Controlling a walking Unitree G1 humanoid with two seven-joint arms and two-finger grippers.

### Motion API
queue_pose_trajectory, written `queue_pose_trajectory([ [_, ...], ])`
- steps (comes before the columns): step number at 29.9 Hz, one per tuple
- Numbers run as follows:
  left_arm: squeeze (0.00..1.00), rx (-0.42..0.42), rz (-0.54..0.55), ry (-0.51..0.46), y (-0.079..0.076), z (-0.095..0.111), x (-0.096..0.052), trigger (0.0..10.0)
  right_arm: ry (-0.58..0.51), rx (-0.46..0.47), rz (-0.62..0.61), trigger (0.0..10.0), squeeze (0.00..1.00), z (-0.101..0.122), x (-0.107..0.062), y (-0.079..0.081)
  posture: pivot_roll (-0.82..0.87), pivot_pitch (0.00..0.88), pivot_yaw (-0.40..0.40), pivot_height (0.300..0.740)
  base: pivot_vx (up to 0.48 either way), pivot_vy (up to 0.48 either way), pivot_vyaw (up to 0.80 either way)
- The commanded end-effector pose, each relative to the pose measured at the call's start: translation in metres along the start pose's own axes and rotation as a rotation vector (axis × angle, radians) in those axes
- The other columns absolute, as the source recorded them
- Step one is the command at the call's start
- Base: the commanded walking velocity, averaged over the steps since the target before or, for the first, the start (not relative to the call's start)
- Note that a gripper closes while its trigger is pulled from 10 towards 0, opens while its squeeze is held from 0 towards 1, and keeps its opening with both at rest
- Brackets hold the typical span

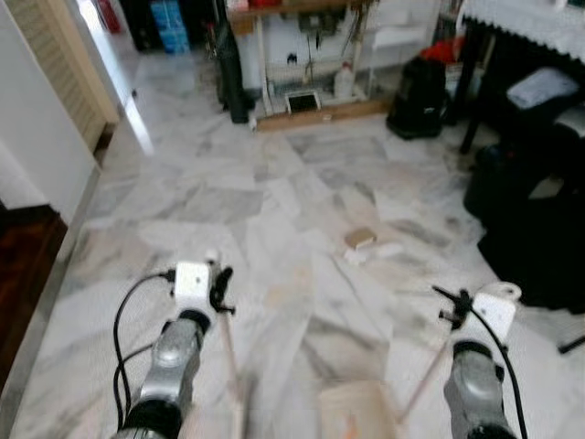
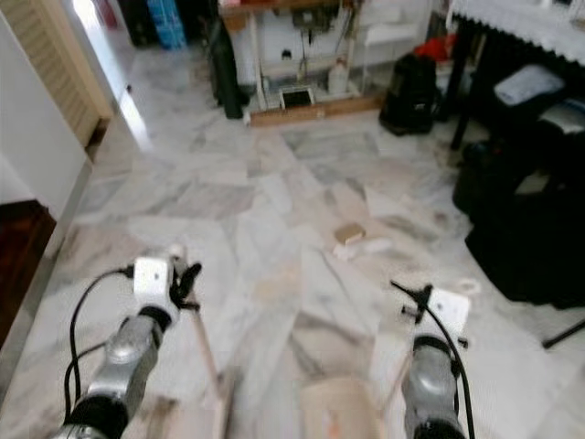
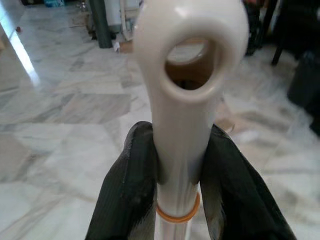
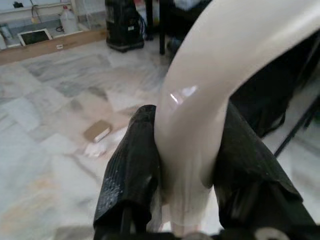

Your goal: Sweep floor

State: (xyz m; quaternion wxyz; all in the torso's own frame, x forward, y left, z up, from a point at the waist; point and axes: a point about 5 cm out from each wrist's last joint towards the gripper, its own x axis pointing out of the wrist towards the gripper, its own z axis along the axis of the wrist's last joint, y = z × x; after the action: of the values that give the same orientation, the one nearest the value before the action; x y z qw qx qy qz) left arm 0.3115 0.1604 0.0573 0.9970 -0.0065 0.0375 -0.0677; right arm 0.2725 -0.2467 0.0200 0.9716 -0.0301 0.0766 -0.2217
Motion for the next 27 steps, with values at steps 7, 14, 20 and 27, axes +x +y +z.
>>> queue_pose_trajectory([
  [7,0.0,0.02,0.026,-0.008,0.01,0.0029,-0.0005,10.0,-0.036,0.037,0.034,10.0,0.0,0.01,0.0028,0.0161,-0.08,0.0,0.034,0.74,0.443,0.0,0.0],
  [14,0.0,0.016,0.028,-0.007,0.0099,0.0023,-0.0007,10.0,-0.032,0.032,0.029,10.0,0.0,0.0107,0.0041,0.0151,-0.08,0.0,0.032,0.74,0.443,0.0,0.0],
  [20,0.0,0.016,0.027,-0.008,0.0094,0.0027,-0.0002,10.0,-0.033,0.035,0.029,10.0,0.0,0.012,0.0051,0.0161,-0.08,0.0,0.033,0.74,0.441,0.0,0.0],
  [27,0.0,0.016,0.033,-0.007,0.0102,0.0027,0.0,10.0,-0.019,0.039,0.031,10.0,0.0,0.0106,0.005,0.0168,-0.08,0.0,0.031,0.74,0.442,0.0,0.0],
])
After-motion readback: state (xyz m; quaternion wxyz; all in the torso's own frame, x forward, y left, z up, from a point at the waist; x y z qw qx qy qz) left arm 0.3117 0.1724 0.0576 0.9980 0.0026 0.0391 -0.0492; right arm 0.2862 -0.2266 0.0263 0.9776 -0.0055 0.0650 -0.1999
